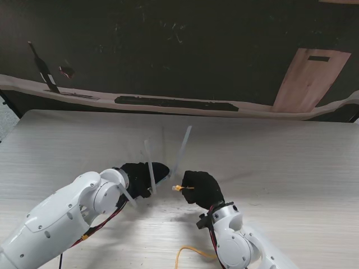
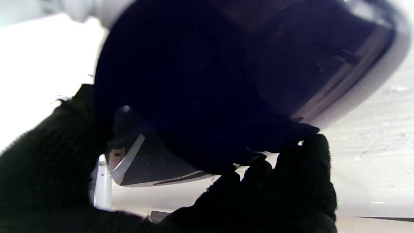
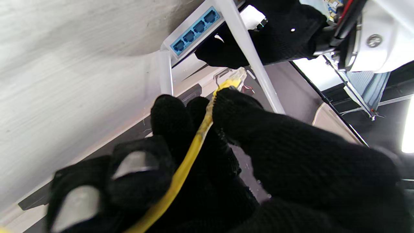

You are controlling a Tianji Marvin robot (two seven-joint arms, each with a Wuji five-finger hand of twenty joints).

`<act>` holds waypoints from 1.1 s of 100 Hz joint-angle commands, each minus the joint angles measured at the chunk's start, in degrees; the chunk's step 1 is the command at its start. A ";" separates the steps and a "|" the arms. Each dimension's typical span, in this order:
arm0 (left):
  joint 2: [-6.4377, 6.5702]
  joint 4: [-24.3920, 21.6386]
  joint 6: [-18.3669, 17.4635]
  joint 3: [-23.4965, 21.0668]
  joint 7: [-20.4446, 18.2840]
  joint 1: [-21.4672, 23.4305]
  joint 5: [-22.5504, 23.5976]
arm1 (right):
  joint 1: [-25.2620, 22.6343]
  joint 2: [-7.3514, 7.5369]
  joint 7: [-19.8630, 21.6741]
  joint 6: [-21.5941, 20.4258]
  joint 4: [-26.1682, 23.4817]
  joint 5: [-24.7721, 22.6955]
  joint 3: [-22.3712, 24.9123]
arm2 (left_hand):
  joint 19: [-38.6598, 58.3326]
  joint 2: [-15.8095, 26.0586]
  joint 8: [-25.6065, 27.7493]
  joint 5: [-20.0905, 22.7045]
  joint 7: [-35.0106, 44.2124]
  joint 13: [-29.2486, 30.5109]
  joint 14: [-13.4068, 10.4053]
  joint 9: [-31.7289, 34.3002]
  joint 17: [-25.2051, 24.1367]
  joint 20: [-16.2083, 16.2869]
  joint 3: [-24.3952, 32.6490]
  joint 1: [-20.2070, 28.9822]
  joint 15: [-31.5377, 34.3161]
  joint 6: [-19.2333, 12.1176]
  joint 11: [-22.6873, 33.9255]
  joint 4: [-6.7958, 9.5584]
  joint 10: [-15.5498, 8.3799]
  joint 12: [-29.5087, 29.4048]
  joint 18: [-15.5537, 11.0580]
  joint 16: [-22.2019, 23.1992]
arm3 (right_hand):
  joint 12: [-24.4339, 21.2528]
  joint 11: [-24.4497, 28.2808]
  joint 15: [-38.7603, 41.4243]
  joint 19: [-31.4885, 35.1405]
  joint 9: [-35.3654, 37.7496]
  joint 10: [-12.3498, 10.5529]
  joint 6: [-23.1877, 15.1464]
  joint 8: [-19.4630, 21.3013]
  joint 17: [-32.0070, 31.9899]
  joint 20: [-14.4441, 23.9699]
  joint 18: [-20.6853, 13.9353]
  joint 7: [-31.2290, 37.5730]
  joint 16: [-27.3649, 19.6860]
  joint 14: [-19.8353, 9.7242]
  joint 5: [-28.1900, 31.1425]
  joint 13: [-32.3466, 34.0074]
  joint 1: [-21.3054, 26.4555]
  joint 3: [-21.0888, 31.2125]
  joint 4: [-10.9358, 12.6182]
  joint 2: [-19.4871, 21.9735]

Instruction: Untangle the Ethernet cable and plug it into the router

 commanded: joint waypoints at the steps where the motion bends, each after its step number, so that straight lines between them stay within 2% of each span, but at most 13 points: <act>1: 0.06 1.29 0.74 1.19 -2.56 4.40 -1.02 | -0.01 -0.82 -0.09 1.35 -0.14 0.33 -1.05 | 15.48 8.71 5.28 8.35 24.37 12.69 -14.50 11.95 9.47 6.55 13.04 23.89 24.18 -20.77 25.51 -0.25 -18.65 6.73 -12.33 7.77 | 0.03 3.60 3.08 8.21 3.85 10.31 0.30 -0.03 0.38 -0.02 -3.50 4.09 0.17 -0.33 1.80 -0.23 3.16 2.61 1.45 1.16; 22: 0.00 -1.56 2.15 -0.03 -2.10 7.27 -0.12 | 0.09 -1.53 -1.60 7.01 -0.31 0.33 -3.20 | 16.00 9.33 5.48 8.82 24.56 12.87 -14.12 12.31 9.89 6.47 12.87 24.53 24.66 -20.59 25.48 -0.59 -18.32 6.77 -11.89 7.95 | 0.13 3.87 3.33 8.27 4.14 11.03 1.63 -0.23 0.42 0.30 -3.48 3.97 0.55 -0.59 1.98 -0.18 3.54 2.80 1.44 1.00; 44: 0.19 -2.76 2.16 -1.10 -3.16 8.35 0.65 | 0.00 -2.37 -1.86 11.44 -0.48 2.74 -4.59 | 16.51 9.63 5.75 9.11 24.93 13.61 -14.12 12.73 10.45 6.23 13.10 27.48 25.35 -20.66 25.77 -0.61 -18.32 6.94 -11.49 8.19 | 0.58 4.74 4.21 8.79 4.83 11.62 2.95 -0.29 0.52 0.96 -3.61 3.80 1.29 -1.30 2.19 -0.12 3.85 2.74 1.52 0.85; 46: 0.23 -2.88 2.08 -1.24 -3.36 8.42 0.72 | -0.01 -2.44 -1.80 11.74 -0.49 3.04 -4.68 | 17.20 9.31 5.89 9.10 24.96 13.54 -14.02 12.73 10.48 3.85 13.41 28.17 25.39 -20.75 25.77 -1.38 -18.33 6.98 -11.19 8.16 | 0.65 4.86 4.32 8.89 4.88 11.65 3.13 -0.26 0.54 1.05 -3.65 3.80 1.38 -1.40 2.20 -0.11 3.87 2.73 1.53 0.82; 55: 0.34 -3.48 1.74 -1.92 -4.18 8.79 0.77 | 0.00 -2.85 -1.79 13.13 -0.46 4.51 -5.15 | 17.87 7.62 6.03 9.15 25.12 13.60 -14.03 12.77 10.61 0.86 14.50 31.12 25.66 -20.87 25.87 -2.61 -18.42 7.04 -10.15 8.26 | 1.02 5.41 4.85 9.18 5.06 11.70 3.39 0.03 0.60 1.39 -3.99 3.91 1.76 -1.88 2.16 -0.11 3.84 2.74 1.54 0.87; 57: 0.37 -3.63 1.65 -2.04 -4.39 8.86 0.76 | 0.01 -2.96 -1.83 13.49 -0.47 4.87 -5.27 | 19.13 7.18 6.09 9.15 25.20 13.73 -14.11 12.84 10.61 -1.02 15.26 31.76 25.86 -20.95 25.92 -3.99 -18.45 7.07 -9.91 8.33 | 1.22 5.72 5.09 9.33 5.20 11.65 3.39 0.13 0.65 1.55 -4.24 3.92 1.93 -2.23 2.16 -0.07 3.79 2.72 1.53 0.92; 59: 0.41 -3.77 1.55 -2.15 -4.60 8.92 0.78 | 0.02 -3.09 -1.88 13.90 -0.47 5.27 -5.39 | 19.48 6.91 6.11 9.18 25.24 13.73 -13.94 12.85 10.69 -1.53 15.53 32.21 25.92 -20.96 25.93 -4.32 -18.43 7.07 -9.77 8.36 | 1.33 5.88 5.23 9.42 5.26 11.61 3.39 0.18 0.68 1.64 -4.39 3.91 2.03 -2.42 2.16 -0.05 3.77 2.72 1.53 0.96; 67: 0.55 -4.22 1.02 -2.41 -5.46 8.98 1.04 | -0.01 -3.76 -2.27 15.68 -0.56 7.38 -5.80 | 19.86 6.16 6.21 9.29 25.43 13.99 -14.11 12.98 10.94 -2.05 16.18 33.80 26.22 -21.13 26.03 -4.78 -18.64 7.12 -9.36 8.48 | 2.44 7.35 6.53 10.26 5.31 11.55 3.42 0.57 0.88 2.32 -5.97 3.86 2.90 -4.09 2.11 0.04 3.51 2.43 1.46 1.32; 69: 0.57 -4.29 0.84 -2.48 -5.62 8.99 1.11 | -0.03 -3.96 -2.49 16.13 -0.56 7.92 -5.90 | 20.25 5.95 6.33 9.24 25.64 13.95 -14.03 13.02 10.89 -2.60 17.08 33.79 26.38 -21.19 26.09 -5.96 -18.73 7.15 -9.29 8.55 | 2.80 7.89 6.95 10.56 5.24 11.51 3.38 0.85 0.93 2.47 -6.54 3.94 3.13 -4.60 1.96 0.06 3.40 2.22 1.44 1.49; 71: 0.59 -4.36 0.68 -2.54 -5.73 9.00 1.14 | -0.04 -4.17 -2.76 16.54 -0.55 8.40 -6.00 | 20.40 5.81 6.37 9.29 25.72 14.03 -14.09 13.08 10.91 -2.75 17.40 33.92 26.45 -21.32 26.12 -6.30 -18.78 7.16 -9.26 8.57 | 3.19 8.48 7.47 11.00 5.12 11.50 3.38 1.19 1.04 2.65 -7.15 4.01 3.40 -5.26 1.83 0.08 3.37 2.04 1.44 1.69; 81: 0.60 -4.68 0.17 -2.83 -5.91 9.09 0.56 | 0.03 -4.96 -3.61 18.12 -0.38 10.46 -6.50 | 20.56 5.69 6.42 9.30 25.80 14.06 -14.04 13.13 10.80 -2.93 17.82 34.16 26.46 -21.34 26.15 -6.87 -18.75 7.18 -9.27 8.57 | 4.84 10.95 9.59 12.81 4.78 11.33 3.06 3.30 1.38 3.13 -10.07 4.21 4.45 -7.73 1.06 0.20 3.08 1.28 1.47 2.61; 95: 0.57 -5.33 -0.08 -2.72 -5.72 9.32 -0.05 | 0.18 -5.56 -3.45 19.44 -0.47 12.90 -7.05 | 20.88 6.09 6.43 9.35 25.83 14.02 -14.22 13.15 10.73 -2.95 17.49 34.12 26.54 -21.31 26.19 -7.67 -18.80 7.20 -9.22 8.60 | 5.87 12.51 10.69 13.24 4.57 11.31 3.23 4.39 1.67 3.85 -11.17 4.34 4.95 -8.74 0.53 0.27 3.05 0.79 1.51 3.32; 110: 0.46 -5.75 0.77 -2.06 -5.09 9.56 -0.42 | 0.11 -5.67 -3.08 20.23 -0.70 13.50 -7.38 | 21.11 6.58 6.49 9.48 25.93 14.13 -13.97 13.35 10.65 -2.93 17.03 34.06 26.67 -21.17 26.30 -7.79 -18.59 7.25 -9.03 8.69 | 6.94 13.98 11.38 13.24 4.43 11.13 3.09 6.02 1.82 5.29 -11.92 4.93 5.34 -9.36 -0.08 0.25 2.76 0.27 1.48 4.02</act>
